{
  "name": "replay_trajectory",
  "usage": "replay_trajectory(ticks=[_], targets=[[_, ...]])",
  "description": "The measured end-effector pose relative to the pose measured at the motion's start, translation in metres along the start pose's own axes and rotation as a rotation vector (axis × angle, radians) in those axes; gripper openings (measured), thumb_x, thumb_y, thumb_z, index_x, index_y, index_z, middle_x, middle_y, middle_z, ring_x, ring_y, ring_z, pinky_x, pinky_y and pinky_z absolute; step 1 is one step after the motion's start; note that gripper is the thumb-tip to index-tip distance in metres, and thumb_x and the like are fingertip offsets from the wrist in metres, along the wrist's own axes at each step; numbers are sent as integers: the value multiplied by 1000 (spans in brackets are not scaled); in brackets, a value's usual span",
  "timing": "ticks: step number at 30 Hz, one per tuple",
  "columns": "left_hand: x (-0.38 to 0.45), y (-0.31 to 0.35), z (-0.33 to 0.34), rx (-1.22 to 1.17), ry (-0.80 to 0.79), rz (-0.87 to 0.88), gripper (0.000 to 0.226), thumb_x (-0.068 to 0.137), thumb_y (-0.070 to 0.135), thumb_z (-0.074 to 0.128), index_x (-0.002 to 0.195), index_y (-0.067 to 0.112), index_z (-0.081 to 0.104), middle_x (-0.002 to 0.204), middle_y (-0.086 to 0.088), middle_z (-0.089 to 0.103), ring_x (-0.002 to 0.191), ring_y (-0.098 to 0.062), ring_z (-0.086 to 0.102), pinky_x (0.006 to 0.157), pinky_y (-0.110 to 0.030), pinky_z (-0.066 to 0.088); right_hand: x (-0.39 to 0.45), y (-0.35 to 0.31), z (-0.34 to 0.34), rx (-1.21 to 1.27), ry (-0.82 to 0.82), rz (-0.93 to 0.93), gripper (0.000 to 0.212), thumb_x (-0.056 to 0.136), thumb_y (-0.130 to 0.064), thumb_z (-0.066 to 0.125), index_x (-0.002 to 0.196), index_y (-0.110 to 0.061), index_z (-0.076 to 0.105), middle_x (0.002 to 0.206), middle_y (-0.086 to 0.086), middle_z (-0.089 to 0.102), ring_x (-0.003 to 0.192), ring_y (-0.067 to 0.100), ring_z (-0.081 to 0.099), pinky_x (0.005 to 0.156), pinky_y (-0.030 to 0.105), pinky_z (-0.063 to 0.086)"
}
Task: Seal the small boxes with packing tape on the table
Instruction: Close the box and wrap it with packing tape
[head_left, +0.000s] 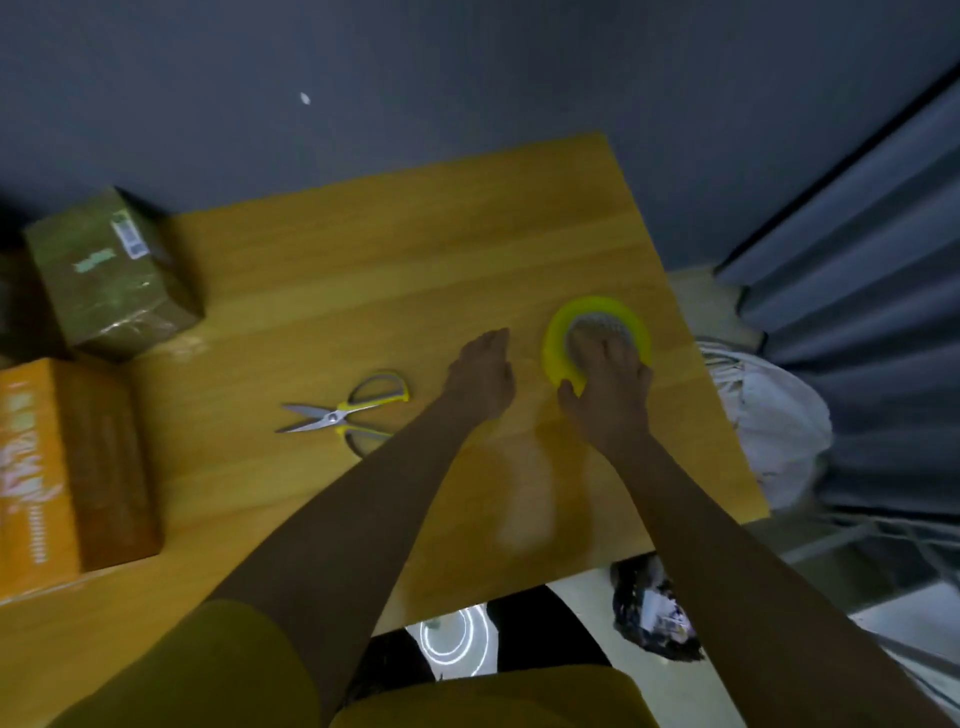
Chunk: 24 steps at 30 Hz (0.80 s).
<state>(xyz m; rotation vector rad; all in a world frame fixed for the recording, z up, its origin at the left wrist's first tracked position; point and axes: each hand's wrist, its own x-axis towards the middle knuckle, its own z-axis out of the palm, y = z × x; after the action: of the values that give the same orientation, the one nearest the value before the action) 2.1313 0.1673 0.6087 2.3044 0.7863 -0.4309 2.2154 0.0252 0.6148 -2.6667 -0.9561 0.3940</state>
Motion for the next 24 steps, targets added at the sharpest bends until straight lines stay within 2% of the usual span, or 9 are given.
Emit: replay_trajectory(ticks=[2,4,7,10,14,19,24], targets=[[17,7,9,50,-44,5,57,101,17,38,153,11,16,159,-9,14,145,-31,15,112,-49,27,15,13,4,-116,-137,4,57,89,-35,60,139,-17,38,137,5,42,133,27,33,105,42,18],[30,11,13,105,-41,-3,56,97,10,41,150,14,26,156,-10,17,143,-32,15,111,-48,25,20,21,10,-251,-189,-47,56,87,-41,63,133,-15,45,126,4,52,123,26,46,106,44,21],[39,14,10,150,15,-36,50,92,2,40,139,18,43,145,-10,28,134,-33,23,106,-46,27,19,34,24,-324,-86,-158,48,68,-32,82,107,-10,65,97,8,63,95,29,62,98,49,34],[45,12,5,211,-8,39,47,92,4,40,135,21,48,139,-10,36,130,-33,28,103,-46,29,21,40,25,-287,-63,-192,43,65,-28,84,101,-11,68,91,8,65,90,29,64,94,46,25],[45,7,-1,297,-22,97,37,98,13,40,133,21,49,133,-10,44,126,-31,35,98,-43,33,23,35,9,-311,-18,-270,39,67,-26,81,102,-14,69,93,4,66,94,27,63,95,46,20],[32,4,-17,345,126,87,28,99,25,45,120,28,63,124,-5,51,121,-27,41,90,-38,40,12,14,-18,-355,-111,-285,43,88,-35,57,127,-19,57,125,0,58,122,22,48,105,48,6],[9,9,-41,432,200,262,30,101,28,41,123,19,59,131,-5,48,125,-27,40,93,-40,39,5,-4,-45,-302,-68,-162,41,88,-36,54,126,-21,57,124,0,60,118,22,51,104,45,8]])
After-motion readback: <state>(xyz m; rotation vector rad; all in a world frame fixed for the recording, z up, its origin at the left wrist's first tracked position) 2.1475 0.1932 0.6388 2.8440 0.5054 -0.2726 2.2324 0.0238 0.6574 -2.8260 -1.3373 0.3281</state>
